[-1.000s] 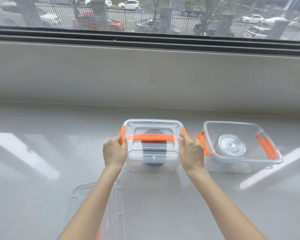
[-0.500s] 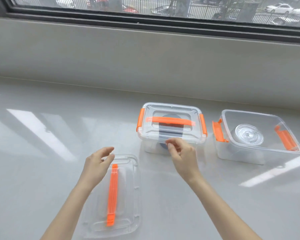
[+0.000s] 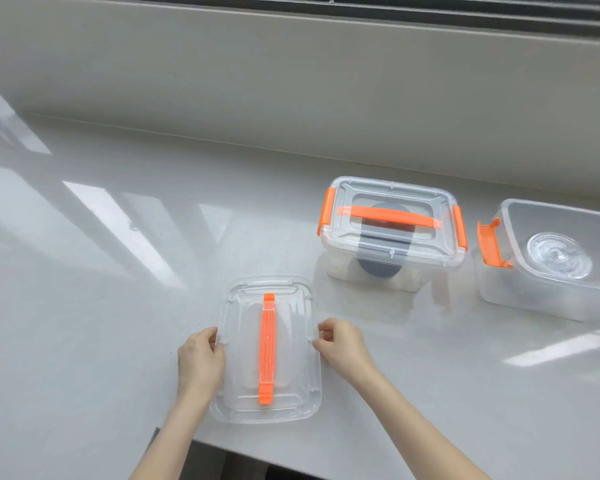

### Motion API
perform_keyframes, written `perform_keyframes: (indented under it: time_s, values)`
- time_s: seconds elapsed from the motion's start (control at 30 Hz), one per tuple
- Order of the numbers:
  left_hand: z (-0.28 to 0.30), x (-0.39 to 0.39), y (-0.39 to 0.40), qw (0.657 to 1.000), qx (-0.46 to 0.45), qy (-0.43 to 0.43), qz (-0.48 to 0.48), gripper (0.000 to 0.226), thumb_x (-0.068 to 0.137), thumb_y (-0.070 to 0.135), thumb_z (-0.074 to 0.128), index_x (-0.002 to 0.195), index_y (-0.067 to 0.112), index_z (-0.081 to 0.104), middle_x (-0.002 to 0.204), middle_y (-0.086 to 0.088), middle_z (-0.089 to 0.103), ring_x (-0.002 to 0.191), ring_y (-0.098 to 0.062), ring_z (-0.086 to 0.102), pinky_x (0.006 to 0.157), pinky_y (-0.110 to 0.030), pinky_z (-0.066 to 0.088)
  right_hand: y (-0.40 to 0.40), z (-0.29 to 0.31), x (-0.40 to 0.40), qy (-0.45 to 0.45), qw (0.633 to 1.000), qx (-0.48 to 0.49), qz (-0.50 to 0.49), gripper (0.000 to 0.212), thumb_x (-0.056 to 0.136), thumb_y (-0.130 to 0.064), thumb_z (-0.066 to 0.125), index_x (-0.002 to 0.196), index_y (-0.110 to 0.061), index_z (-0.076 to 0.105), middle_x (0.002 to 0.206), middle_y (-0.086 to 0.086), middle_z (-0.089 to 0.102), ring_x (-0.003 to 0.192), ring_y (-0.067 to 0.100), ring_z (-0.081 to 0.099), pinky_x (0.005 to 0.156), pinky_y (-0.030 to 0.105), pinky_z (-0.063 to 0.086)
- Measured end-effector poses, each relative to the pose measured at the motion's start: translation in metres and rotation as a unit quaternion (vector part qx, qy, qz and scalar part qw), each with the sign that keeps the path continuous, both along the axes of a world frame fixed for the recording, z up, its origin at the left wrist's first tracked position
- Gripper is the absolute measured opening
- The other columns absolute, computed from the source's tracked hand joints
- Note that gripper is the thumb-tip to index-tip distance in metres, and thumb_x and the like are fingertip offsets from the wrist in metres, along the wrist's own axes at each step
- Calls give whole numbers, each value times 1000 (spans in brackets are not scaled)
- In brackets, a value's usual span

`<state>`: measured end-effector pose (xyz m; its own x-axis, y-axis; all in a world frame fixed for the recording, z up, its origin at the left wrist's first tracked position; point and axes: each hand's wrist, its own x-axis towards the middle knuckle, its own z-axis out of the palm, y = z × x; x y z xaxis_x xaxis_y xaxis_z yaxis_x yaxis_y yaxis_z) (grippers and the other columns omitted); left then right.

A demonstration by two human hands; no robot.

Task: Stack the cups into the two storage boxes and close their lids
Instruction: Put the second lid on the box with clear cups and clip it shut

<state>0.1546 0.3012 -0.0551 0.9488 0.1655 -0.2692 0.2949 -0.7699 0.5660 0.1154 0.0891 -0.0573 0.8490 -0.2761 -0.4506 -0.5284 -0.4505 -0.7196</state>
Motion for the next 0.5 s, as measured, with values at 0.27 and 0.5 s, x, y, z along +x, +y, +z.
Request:
perform_keyframes:
  time_s: [0.27, 0.5]
  values:
    - [43, -2, -12, 983, -130, -47, 120, 24, 81, 3, 53, 100, 1, 66, 91, -15, 70, 82, -32, 66, 87, -37, 51, -16, 54, -11, -180, 983, 21, -15, 24, 79, -7, 58, 101, -16, 66, 72, -9, 60, 68, 9, 57, 73, 27, 52]
    - [89, -13, -74, 945, -292, -74, 128, 23, 84, 0, 44, 77, 7, 65, 65, -11, 57, 69, -26, 57, 61, -33, 57, -70, 115, -27, -285, 944, 154, -56, 31, 83, -2, 60, 92, -31, 67, 81, 3, 65, 72, 8, 62, 62, 25, 58]
